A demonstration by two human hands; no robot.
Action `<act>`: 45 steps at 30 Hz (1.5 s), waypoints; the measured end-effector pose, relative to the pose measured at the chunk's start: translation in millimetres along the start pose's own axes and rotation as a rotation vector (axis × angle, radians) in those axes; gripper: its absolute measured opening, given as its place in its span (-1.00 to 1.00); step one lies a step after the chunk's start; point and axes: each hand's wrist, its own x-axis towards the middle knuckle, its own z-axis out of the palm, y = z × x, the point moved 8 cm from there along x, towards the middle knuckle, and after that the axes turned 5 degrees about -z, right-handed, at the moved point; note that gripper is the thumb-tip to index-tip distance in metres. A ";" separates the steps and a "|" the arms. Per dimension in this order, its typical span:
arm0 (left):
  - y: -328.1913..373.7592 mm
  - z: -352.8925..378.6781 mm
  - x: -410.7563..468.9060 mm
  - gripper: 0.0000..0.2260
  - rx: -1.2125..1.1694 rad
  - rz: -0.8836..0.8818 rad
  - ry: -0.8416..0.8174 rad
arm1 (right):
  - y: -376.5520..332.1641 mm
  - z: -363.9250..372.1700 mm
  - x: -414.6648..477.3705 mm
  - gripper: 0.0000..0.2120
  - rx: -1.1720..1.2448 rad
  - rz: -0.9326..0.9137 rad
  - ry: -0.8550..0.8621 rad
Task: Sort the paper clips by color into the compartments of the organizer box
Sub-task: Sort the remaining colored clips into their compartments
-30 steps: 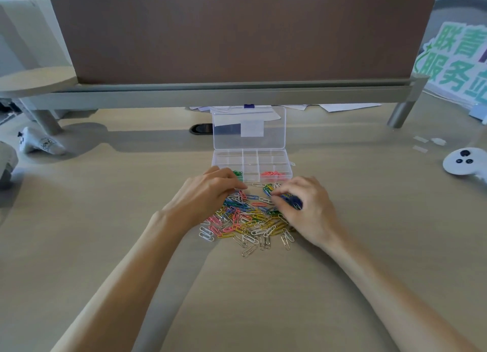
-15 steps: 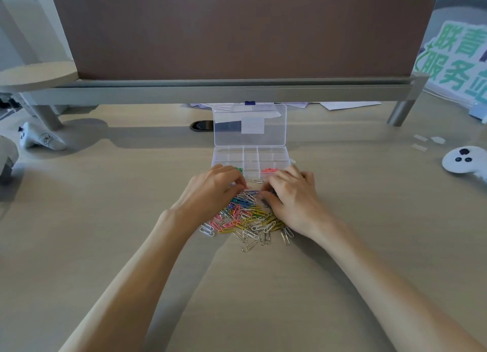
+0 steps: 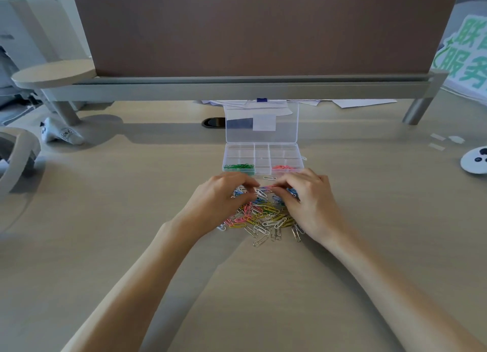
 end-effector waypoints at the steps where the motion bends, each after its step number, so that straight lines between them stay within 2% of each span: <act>1: -3.1 -1.3 -5.3 -0.87 0.046 0.022 -0.009 | 2.4 -2.4 -4.5 -0.94 0.011 0.016 0.018; 7: -4.0 -4.8 -23.0 -0.81 0.180 0.134 -0.083 | 10.5 -11.9 -18.8 -0.94 0.043 0.084 0.094; 12: 8.3 -8.4 -22.9 -0.89 0.282 0.233 -0.008 | 10.2 -13.5 -19.3 -0.93 0.058 0.089 0.091; 16: 6.0 -13.5 -25.5 -0.90 0.277 0.203 0.033 | 11.3 -15.0 -20.7 -0.93 0.056 0.098 0.099; 23: 0.2 -17.3 -35.5 -0.86 0.259 0.164 -0.002 | 10.9 -12.6 -20.5 -0.94 0.049 0.093 0.090; 27: -0.8 -15.2 -37.5 -0.76 0.258 0.141 -0.033 | 9.5 -13.3 -20.6 -0.93 0.047 0.083 0.091; 38: 5.5 -12.3 -32.2 -0.80 0.279 0.129 -0.077 | 13.6 -13.1 -21.4 -0.94 0.050 0.094 0.094; 40: 4.0 -12.5 -32.7 -0.75 0.271 0.110 -0.066 | 13.1 -11.9 -21.5 -0.93 0.050 0.092 0.092; 45: 3.4 -12.6 -34.0 -0.89 0.263 0.090 -0.069 | 12.8 -11.6 -21.2 -0.93 0.051 0.089 0.091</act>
